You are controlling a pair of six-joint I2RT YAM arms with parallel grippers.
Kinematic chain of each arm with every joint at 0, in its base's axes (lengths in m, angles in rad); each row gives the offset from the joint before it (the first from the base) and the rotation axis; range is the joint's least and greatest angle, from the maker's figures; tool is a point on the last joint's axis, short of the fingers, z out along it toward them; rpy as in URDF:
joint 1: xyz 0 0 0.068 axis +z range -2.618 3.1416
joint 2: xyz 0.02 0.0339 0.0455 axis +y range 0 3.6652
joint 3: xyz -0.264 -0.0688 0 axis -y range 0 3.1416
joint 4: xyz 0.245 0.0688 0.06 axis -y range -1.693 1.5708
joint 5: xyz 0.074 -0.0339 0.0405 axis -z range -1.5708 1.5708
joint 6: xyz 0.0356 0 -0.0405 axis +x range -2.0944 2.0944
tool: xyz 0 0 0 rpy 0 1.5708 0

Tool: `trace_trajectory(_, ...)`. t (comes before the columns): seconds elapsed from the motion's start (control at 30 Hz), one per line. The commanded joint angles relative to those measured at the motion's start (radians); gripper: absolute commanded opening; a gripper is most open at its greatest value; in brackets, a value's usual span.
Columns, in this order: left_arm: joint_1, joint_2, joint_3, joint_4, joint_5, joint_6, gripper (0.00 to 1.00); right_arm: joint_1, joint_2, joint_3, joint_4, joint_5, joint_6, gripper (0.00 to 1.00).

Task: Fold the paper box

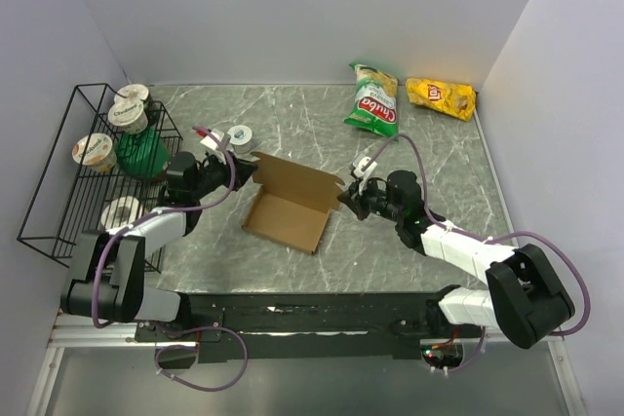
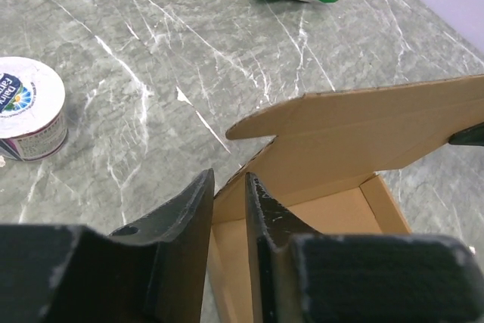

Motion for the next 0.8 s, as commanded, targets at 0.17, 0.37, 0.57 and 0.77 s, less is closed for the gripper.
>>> trace_trajectory(0.17,-0.002,0.011,-0.012,0.062,0.064,-0.014,0.22,-0.006,0.0,0.038,-0.029,-0.003,0.007,0.0)
trace_trajectory(0.37,-0.044,0.016,-0.029,0.088,0.087,-0.017,0.02,-0.003,-0.002,0.033,-0.017,0.033,0.028,0.0)
trace_trajectory(0.57,-0.106,0.008,-0.064,0.094,-0.014,-0.025,0.01,0.083,0.001,0.018,0.021,0.21,0.079,0.0)
trace_trajectory(0.77,-0.133,-0.006,-0.089,0.102,-0.135,-0.046,0.01,0.223,0.004,0.005,0.067,0.526,0.103,0.0)
